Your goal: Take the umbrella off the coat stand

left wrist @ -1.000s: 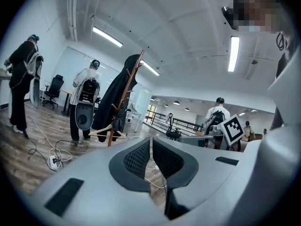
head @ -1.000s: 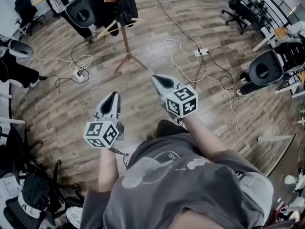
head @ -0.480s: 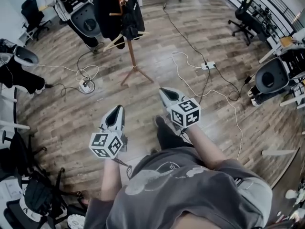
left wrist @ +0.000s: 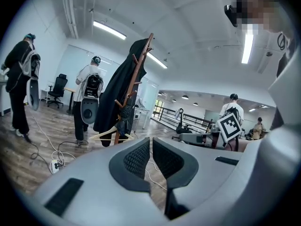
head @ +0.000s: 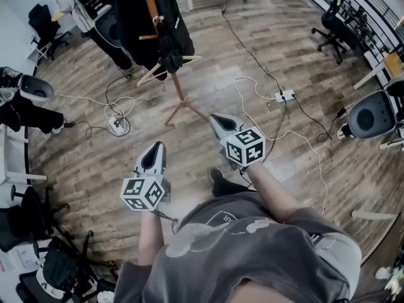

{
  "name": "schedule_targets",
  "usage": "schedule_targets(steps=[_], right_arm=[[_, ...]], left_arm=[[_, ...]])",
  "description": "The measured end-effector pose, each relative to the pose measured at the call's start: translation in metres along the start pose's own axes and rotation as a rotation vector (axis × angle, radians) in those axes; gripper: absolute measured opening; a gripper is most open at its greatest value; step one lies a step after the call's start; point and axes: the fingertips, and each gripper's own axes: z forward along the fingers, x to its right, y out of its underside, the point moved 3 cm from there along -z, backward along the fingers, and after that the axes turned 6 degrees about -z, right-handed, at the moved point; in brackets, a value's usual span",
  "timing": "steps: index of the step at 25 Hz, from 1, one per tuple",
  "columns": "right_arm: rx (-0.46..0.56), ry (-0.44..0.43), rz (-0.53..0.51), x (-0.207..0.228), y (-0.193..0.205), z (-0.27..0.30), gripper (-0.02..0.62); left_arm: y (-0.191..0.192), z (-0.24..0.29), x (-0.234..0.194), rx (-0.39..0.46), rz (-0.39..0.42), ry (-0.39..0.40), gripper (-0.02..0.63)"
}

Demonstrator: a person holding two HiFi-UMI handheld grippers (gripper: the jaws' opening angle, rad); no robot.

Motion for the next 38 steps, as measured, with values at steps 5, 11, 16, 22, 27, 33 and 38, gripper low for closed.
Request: schedule_targets(steps=[5, 11, 16, 22, 27, 33, 38], right_arm=[[0.017, -0.032, 0.008, 0.045, -0.025, 0.027, -0.002], [0.016, -0.094, 0.029, 0.084, -0.035, 0.057, -0.002], [-0.015, -0.159, 0.038, 0.097, -0.038, 0.082, -0.002], [-0.042, -0.18, 0.044, 0.1, -0.039, 0.109, 0.0], [-0.079, -0.164, 0.043, 0.103, -0.036, 0.132, 0.081], [-0.095, -0.131, 0.021, 0.112, -0.055, 0.174, 0.12], [-0.086, -0.113, 0.028, 0.116, -0.079, 0.224, 0.185]], left_arm=[[-0.022, 0.046, -0.001, 0.003, -0.006, -0.039, 0.021], [-0.043, 0.087, -0.006, 0.035, -0.001, -0.104, 0.021], [-0.049, 0.111, -0.009, 0.033, -0.003, -0.129, 0.021], [-0.058, 0.123, -0.029, 0.029, -0.02, -0.155, 0.021], [-0.065, 0.14, -0.057, 0.02, -0.034, -0.134, 0.021], [-0.097, 0.176, -0.095, 0.025, -0.013, -0.065, 0.021], [-0.125, 0.203, -0.129, 0.014, 0.005, -0.019, 0.021]])
